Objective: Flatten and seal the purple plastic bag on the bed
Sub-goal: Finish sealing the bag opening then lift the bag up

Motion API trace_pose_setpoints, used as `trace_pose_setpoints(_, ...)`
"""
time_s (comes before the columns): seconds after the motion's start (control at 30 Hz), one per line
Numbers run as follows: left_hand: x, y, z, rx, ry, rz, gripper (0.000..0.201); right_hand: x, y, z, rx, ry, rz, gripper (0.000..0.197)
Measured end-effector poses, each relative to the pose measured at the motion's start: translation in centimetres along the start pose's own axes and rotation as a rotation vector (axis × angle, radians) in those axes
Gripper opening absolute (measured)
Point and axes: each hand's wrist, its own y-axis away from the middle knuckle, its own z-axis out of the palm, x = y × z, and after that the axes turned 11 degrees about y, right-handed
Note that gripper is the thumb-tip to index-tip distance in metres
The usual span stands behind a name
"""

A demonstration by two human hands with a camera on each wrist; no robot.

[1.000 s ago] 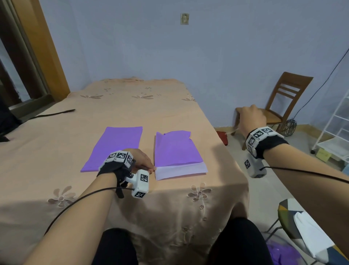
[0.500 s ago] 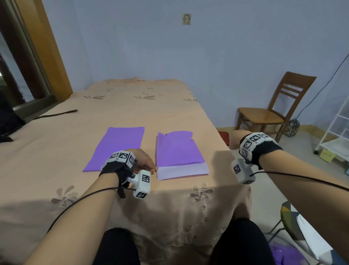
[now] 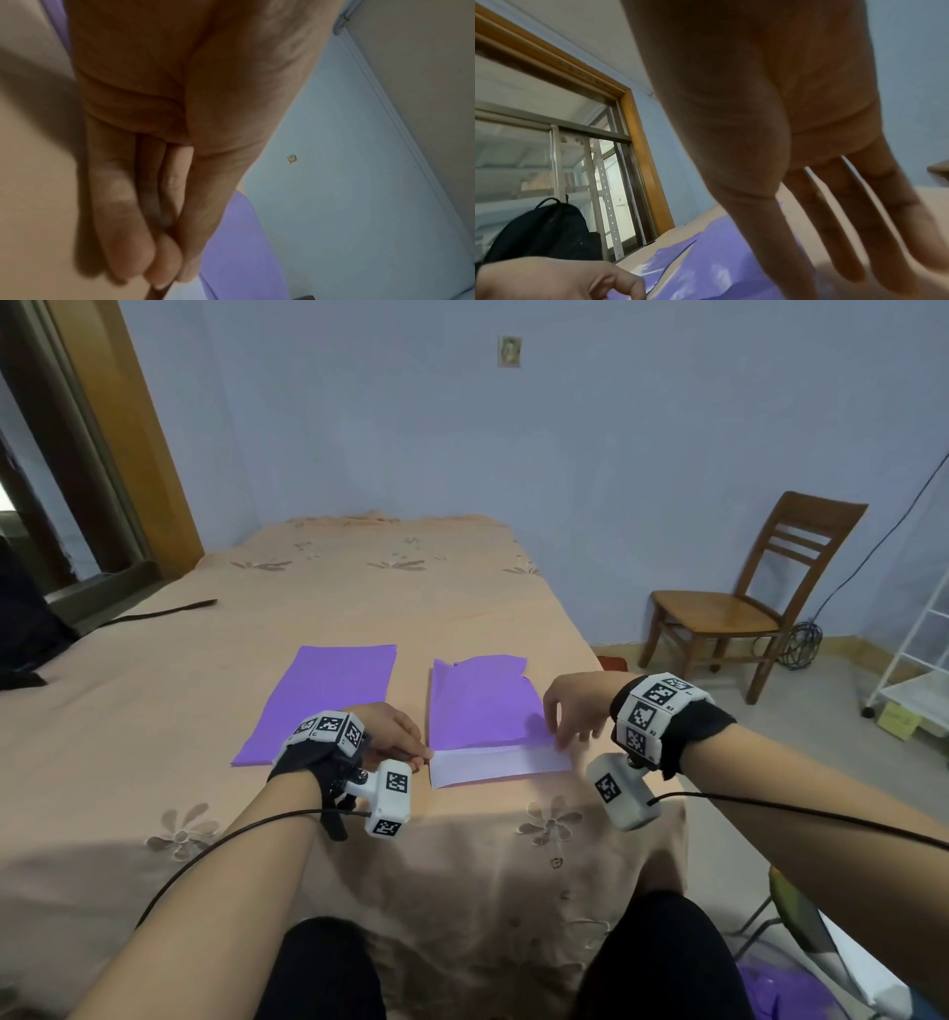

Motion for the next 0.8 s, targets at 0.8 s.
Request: trace_pose_setpoints(0.8,-0.5,0.3,-0.4,-0.118,-0.011,0.165,0.026,2.3,-1.2,1.6,0.066,-0.163,-0.193,0.034)
